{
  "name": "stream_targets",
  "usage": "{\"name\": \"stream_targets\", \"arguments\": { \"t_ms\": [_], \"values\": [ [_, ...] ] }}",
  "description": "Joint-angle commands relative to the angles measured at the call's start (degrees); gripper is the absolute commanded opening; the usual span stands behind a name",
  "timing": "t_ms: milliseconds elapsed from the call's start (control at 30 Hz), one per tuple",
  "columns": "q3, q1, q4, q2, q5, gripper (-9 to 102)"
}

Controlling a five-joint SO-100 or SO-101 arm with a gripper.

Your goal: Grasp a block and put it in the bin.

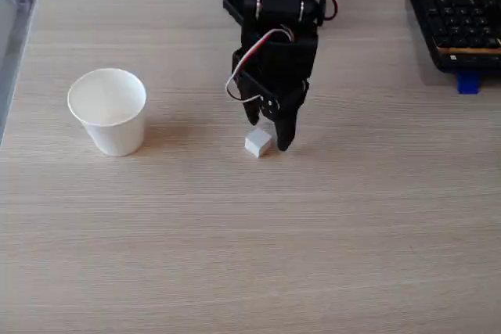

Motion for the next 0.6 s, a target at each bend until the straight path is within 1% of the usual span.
{"name": "stream_targets", "arguments": {
  "t_ms": [0, 567],
  "values": [
    [-3.16, 0.0, -0.62, -0.88, -0.35, 28],
    [-8.09, 0.88, -1.23, -5.98, -1.32, 27]
  ]
}}
